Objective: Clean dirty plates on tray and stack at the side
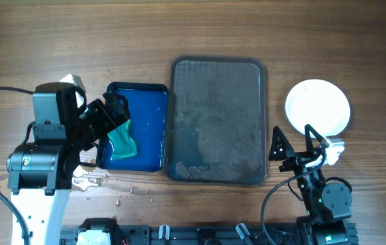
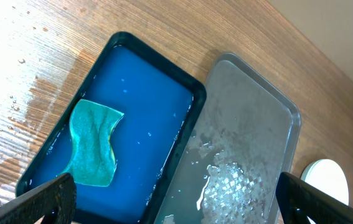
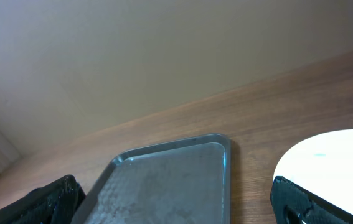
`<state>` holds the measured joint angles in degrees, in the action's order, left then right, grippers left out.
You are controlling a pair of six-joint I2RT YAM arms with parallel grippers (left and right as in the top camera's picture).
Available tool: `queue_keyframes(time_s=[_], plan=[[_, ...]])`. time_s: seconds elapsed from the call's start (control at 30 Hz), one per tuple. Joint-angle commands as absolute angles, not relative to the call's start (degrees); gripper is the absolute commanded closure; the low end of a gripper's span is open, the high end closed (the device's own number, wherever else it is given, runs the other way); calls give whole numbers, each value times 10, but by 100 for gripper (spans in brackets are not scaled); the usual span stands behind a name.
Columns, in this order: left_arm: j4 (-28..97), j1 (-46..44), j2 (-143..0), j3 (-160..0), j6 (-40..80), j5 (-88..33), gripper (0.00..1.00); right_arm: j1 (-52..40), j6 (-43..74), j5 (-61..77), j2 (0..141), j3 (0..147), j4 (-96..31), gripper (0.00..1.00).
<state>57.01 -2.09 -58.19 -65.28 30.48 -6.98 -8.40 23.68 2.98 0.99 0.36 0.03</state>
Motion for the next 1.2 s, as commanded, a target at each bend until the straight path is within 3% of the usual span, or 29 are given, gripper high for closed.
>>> queue_keyframes(time_s=[0.0, 0.37, 0.53, 0.8, 1.17], plan=[[569, -20, -582, -659, 302, -75, 0, -82, 246, 39, 2, 3, 2, 0], [569, -20, -576, -658, 302, -75, 0, -82, 246, 39, 2, 3, 2, 0], [564, -12, -475, -635, 274, -47, 0, -82, 246, 39, 2, 3, 2, 0], [341, 22, -235, -417, 211, -68, 0, -82, 246, 39, 2, 3, 2, 0], [81, 21, -2, -86, 222, -111, 0, -82, 246, 39, 2, 3, 2, 0]])
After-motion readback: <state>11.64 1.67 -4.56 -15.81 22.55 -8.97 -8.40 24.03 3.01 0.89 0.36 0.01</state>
